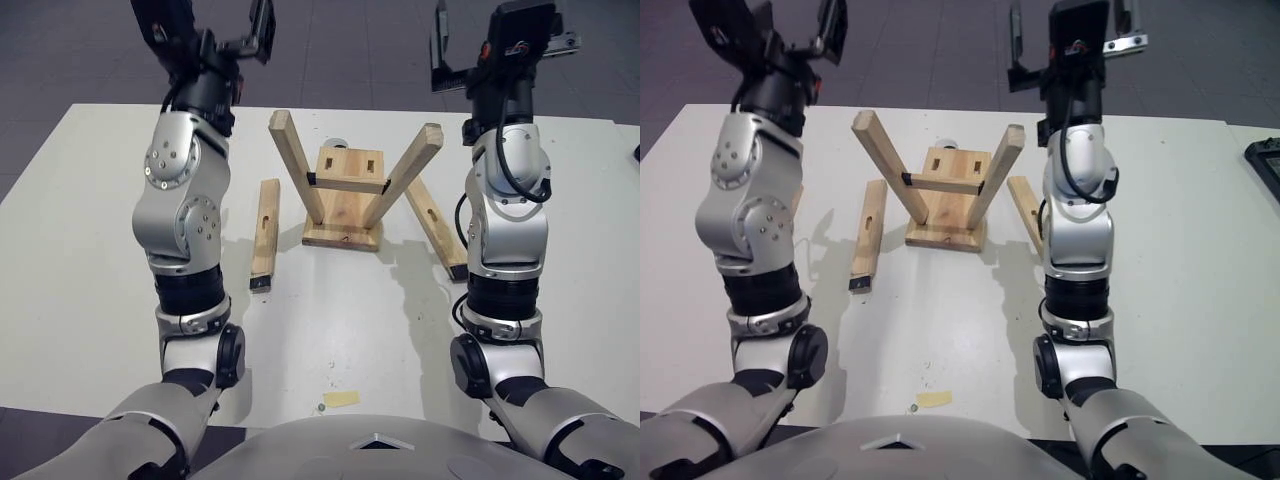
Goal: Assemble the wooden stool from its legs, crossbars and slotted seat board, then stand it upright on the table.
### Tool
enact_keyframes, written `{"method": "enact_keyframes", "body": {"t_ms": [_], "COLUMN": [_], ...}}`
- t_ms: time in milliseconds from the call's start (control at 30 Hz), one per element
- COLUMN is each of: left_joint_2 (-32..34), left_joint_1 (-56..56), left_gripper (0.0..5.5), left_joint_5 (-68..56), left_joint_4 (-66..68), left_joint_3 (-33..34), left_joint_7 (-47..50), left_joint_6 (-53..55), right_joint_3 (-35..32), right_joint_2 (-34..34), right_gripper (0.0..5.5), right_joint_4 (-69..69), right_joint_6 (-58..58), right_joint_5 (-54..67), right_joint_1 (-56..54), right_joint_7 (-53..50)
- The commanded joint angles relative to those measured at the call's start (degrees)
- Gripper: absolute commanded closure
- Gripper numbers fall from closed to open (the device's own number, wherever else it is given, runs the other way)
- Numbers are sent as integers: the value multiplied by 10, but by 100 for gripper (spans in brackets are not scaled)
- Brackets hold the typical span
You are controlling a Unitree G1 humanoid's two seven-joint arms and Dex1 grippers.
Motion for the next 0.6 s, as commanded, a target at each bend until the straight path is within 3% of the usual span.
{"method": "enact_keyframes", "body": {"t_ms": [33,133,267,600], "left_joint_2": [-4,27,49,-21], "left_joint_1": [4,67,131,35], "left_gripper": [12,12,12,12], "left_joint_5": [10,22,34,57], "left_joint_4": [-1,-16,-30,25], "left_joint_3": [-43,-111,-137,-72], "left_joint_7": [-12,-40,-59,-33], "left_joint_6": [28,125,163,-60], "right_joint_3": [-17,-13,-4,17], "right_joint_2": [-9,-10,-13,-15], "right_gripper": [10,10,10,10], "right_joint_4": [-2,-5,-5,17], "right_joint_6": [9,14,18,4], "right_joint_5": [8,9,11,1], "right_joint_1": [-7,-6,-4,15], "right_joint_7": [-11,-10,-3,-4]}}
